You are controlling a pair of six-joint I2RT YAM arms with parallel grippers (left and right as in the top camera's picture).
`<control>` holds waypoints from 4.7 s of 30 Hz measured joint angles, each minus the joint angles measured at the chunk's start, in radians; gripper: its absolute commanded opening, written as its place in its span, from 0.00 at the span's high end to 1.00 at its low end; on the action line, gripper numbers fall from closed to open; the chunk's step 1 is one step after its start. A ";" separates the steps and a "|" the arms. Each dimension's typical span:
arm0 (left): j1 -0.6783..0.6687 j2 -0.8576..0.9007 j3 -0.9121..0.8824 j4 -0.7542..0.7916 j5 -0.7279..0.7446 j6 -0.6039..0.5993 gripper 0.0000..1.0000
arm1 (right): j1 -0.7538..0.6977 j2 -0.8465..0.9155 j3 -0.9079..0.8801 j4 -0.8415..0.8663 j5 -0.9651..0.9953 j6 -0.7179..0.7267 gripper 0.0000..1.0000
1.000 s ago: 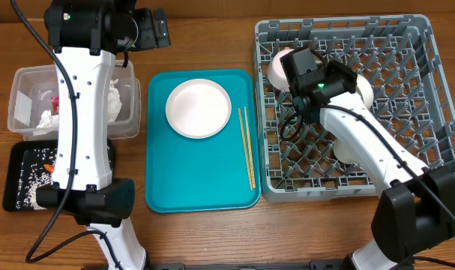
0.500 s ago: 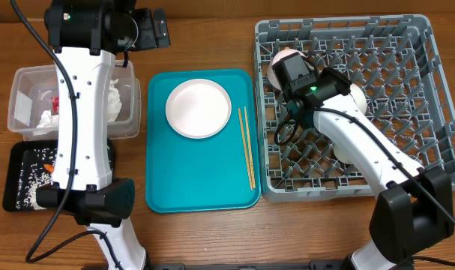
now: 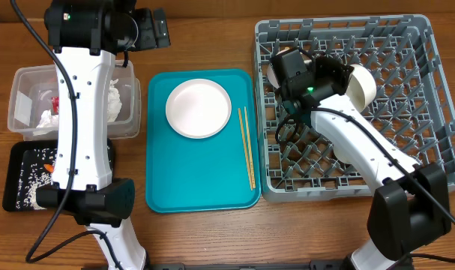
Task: Sort waste into correct bins and load items into the dishwasher
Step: 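Lower the white bowl upright into the rack middle and open the right gripper, then lift the right gripper away from the bowl over the rack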
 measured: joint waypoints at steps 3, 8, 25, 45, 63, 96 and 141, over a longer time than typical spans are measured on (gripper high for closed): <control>0.000 0.000 0.000 0.000 0.000 0.000 0.00 | 0.018 0.000 0.000 -0.003 0.000 -0.021 0.96; 0.000 0.000 0.000 0.000 0.000 0.000 0.00 | 0.068 0.001 0.000 -0.030 -0.008 -0.056 0.96; 0.000 0.000 0.000 0.000 0.000 0.000 0.00 | 0.044 0.001 -0.076 -0.005 -0.005 -0.166 0.96; 0.000 0.000 0.000 0.000 0.000 0.000 0.00 | 0.032 0.001 -0.136 0.154 0.045 -0.241 0.96; 0.000 0.000 0.000 0.000 0.000 0.000 0.00 | 0.072 0.001 -0.138 0.156 0.048 -0.240 0.96; 0.000 0.000 0.000 0.000 0.000 0.000 0.00 | 0.137 0.001 -0.148 0.154 0.032 -0.020 0.40; 0.000 0.000 0.000 0.000 0.000 0.000 0.00 | -0.161 -0.535 -0.146 -0.009 -0.840 1.129 0.96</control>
